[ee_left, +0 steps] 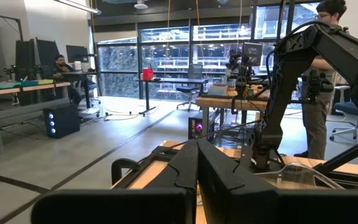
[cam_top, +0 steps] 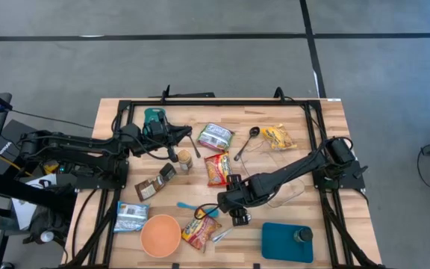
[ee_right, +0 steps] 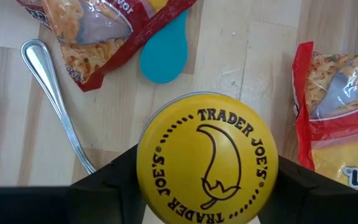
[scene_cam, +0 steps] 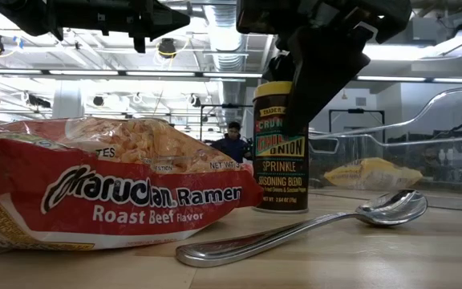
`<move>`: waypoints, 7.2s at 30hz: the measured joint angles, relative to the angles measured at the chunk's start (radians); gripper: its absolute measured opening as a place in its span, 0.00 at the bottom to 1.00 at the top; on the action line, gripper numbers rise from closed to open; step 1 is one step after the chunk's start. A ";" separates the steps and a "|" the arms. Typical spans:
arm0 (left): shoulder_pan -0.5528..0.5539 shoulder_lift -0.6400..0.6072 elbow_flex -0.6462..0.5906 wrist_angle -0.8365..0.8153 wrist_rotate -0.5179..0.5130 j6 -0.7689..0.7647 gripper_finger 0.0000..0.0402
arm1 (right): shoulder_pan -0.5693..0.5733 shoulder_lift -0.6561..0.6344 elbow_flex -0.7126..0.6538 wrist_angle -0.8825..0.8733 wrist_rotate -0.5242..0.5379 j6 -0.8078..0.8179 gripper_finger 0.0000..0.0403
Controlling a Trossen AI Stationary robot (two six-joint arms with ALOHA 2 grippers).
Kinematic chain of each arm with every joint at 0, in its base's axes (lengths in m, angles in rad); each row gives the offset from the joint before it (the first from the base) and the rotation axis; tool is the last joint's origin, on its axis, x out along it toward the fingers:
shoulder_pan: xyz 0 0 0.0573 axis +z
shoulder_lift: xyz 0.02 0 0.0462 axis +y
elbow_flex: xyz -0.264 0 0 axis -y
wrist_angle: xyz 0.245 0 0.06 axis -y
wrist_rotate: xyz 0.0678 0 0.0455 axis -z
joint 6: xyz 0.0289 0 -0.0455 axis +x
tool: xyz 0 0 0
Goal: Pick & Place Food Item
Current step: Put the yellow spice bottle into the blue bin
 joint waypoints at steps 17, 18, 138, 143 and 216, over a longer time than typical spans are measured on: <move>0.000 0.000 0.000 0.000 0.000 0.000 0.00 | -0.006 -0.001 0.000 -0.003 -0.002 0.000 0.49; 0.000 0.000 0.000 0.000 0.000 0.000 0.00 | -0.006 -0.001 0.000 -0.005 -0.002 0.000 0.49; 0.000 0.000 0.000 0.000 0.000 0.000 0.00 | -0.026 -0.005 0.004 0.093 -0.038 0.027 0.70; 0.000 0.000 0.000 0.000 0.000 0.000 0.00 | -0.026 -0.005 0.004 0.093 -0.038 0.027 0.70; 0.000 0.000 0.000 0.000 0.000 0.000 0.00 | -0.031 -0.032 0.002 0.056 -0.034 0.027 0.55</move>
